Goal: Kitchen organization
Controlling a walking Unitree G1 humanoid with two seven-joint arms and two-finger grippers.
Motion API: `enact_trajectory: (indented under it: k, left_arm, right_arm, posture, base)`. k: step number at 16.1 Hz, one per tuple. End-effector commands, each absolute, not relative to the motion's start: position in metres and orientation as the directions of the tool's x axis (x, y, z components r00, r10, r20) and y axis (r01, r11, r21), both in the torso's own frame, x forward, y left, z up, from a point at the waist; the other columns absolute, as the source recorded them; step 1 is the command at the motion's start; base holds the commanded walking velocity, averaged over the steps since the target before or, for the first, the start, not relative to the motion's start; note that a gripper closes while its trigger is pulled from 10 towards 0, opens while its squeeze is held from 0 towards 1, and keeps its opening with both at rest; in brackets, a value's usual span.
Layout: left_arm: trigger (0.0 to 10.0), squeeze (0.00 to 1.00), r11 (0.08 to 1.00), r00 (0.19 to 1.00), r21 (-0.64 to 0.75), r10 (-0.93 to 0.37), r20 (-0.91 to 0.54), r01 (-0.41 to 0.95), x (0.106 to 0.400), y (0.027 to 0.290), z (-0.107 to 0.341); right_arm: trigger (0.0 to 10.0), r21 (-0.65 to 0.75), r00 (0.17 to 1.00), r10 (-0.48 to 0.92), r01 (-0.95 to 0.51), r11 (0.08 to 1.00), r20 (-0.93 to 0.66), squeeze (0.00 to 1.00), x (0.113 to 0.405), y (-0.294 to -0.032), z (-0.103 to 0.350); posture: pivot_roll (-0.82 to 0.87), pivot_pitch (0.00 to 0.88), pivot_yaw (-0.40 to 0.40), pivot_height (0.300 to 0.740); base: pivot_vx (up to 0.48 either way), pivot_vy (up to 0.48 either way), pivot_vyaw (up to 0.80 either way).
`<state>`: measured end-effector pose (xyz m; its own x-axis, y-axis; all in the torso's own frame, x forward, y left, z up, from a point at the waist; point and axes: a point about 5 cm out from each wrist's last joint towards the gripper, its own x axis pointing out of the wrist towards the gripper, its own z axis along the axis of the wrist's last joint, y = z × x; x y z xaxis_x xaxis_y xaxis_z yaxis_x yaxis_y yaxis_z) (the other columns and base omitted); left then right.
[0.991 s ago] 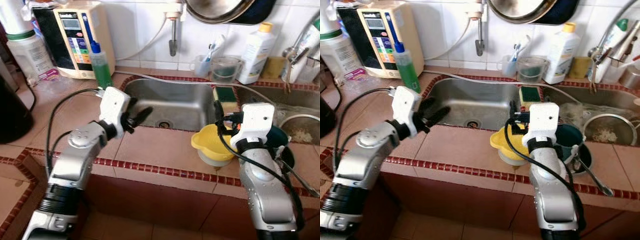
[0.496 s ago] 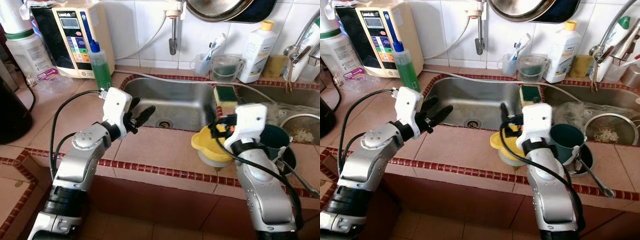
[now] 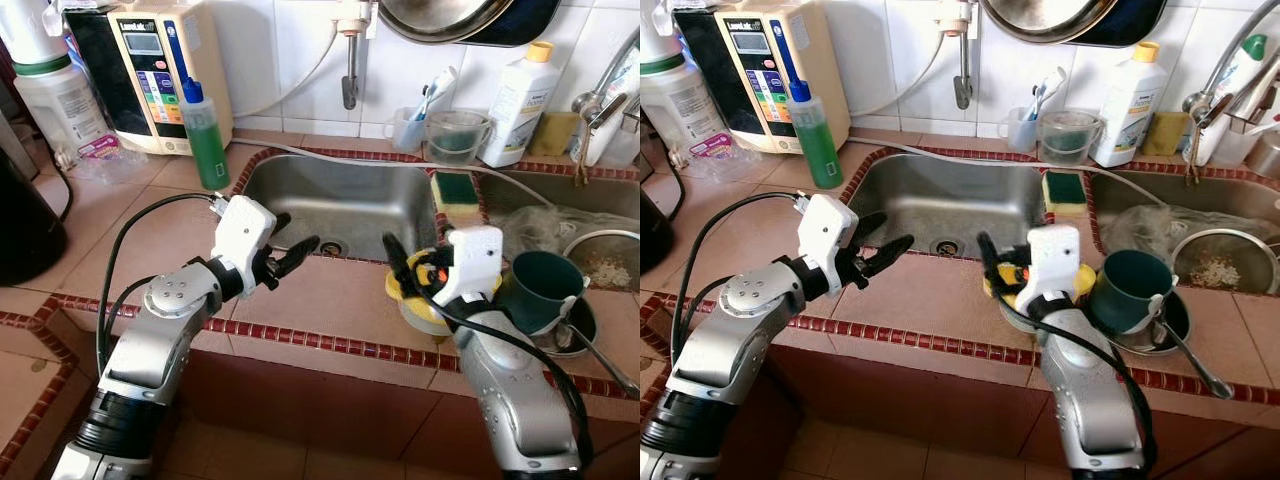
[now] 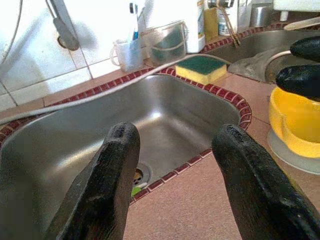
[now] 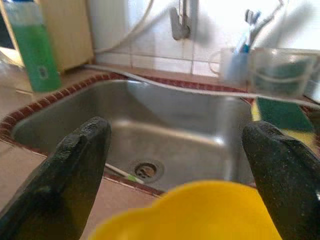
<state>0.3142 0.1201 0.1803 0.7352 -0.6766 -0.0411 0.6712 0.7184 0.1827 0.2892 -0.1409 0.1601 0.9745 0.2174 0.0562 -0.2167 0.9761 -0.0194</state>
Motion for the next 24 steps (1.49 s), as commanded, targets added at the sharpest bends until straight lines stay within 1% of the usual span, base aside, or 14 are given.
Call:
enact_trajectory:
  k: [1, 4, 7, 13, 15, 17, 18, 21, 22, 24]
  left_arm:
    - [10.0, 0.0, 0.694, 0.714, 0.198, -0.699, -0.041, 0.692, 0.31, 0.116, 0.183]
    - [10.0, 0.0, 0.68, 0.702, 0.212, -0.711, -0.045, 0.702, 0.308, 0.114, 0.184]
    - [10.0, 0.0, 0.68, 0.702, 0.211, -0.711, -0.042, 0.702, 0.308, 0.112, 0.185]
    - [10.0, 0.0, 0.685, 0.706, 0.207, -0.707, -0.039, 0.698, 0.308, 0.113, 0.185]
    - [10.0, 0.0, 0.697, 0.716, 0.206, -0.697, -0.028, 0.687, 0.31, 0.115, 0.188]
    - [10.0, 0.0, 0.714, 0.73, 0.199, -0.684, -0.012, 0.672, 0.311, 0.116, 0.19]
    - [10.0, 0.0, 0.737, 0.748, 0.18, -0.664, 0.015, 0.651, 0.313, 0.115, 0.191]
    - [10.0, 0.0, 0.742, 0.747, 0.156, -0.664, 0.034, 0.652, 0.311, 0.108, 0.19]
    - [10.0, 0.0, 0.742, 0.745, 0.141, -0.666, 0.038, 0.656, 0.31, 0.105, 0.188]
    - [10.0, 0.0, 0.745, 0.746, 0.125, -0.664, 0.046, 0.655, 0.309, 0.103, 0.188]
  right_arm:
    - [10.0, -0.009, 0.982, 0.19, -0.19, 0.982, 0.024, 0.0, 0.29, -0.15, 0.156]
    - [10.0, 0.026, 0.986, 0.164, -0.165, 0.986, 0.011, 0.0, 0.292, -0.159, 0.157]
    - [10.0, 0.041, 0.986, 0.167, -0.168, 0.985, 0.014, 0.0, 0.291, -0.158, 0.159]
    - [10.0, 0.015, 0.988, 0.152, -0.152, 0.988, 0.011, 0.0, 0.291, -0.163, 0.159]
    - [10.0, -0.024, 0.983, 0.166, -0.165, 0.986, 0.078, 0.0, 0.29, -0.164, 0.168]
    - [10.0, -0.026, 0.974, 0.165, -0.163, 0.986, 0.156, 0.0, 0.288, -0.164, 0.179]
    - [10.0, -0.015, 0.964, 0.131, -0.131, 0.991, 0.232, 0.0, 0.288, -0.167, 0.192]
    - [10.0, -0.022, 0.949, 0.08, -0.077, 0.997, 0.304, 0.0, 0.287, -0.173, 0.204]
    - [10.0, -0.059, 0.935, 0.059, -0.041, 0.997, 0.35, 0.0, 0.286, -0.176, 0.211]
    - [10.0, -0.08, 0.917, 0.034, -0.003, 0.997, 0.397, 0.0, 0.286, -0.179, 0.22]
  posture:
    - [-0.17, 0.014, 0.024, 0.74]
    - [-0.17, 0.02, 0.026, 0.74]
    - [-0.18, 0.026, 0.027, 0.74]
    - [-0.18, 0.037, 0.026, 0.74]
    - [-0.18, 0.04, 0.025, 0.74]
    - [-0.18, 0.045, 0.025, 0.74]
    - [-0.18, 0.046, 0.028, 0.74]
    - [-0.19, 0.046, 0.031, 0.74]
    - [-0.19, 0.047, 0.033, 0.74]
    - [-0.19, 0.046, 0.033, 0.74]
  base:
    - [0.0, 0.0, 0.0]
    - [0.0, 0.0, 0.0]
    - [0.0, 0.0, 0.0]
    - [0.0, 0.0, 0.0]
    - [0.0, 0.0, 0.0]
    - [0.0, 0.0, 0.0]
    - [0.0, 0.0, 0.0]
    - [0.0, 0.0, 0.0]
    - [0.0, 0.0, 0.0]
    - [0.0, 0.0, 0.0]
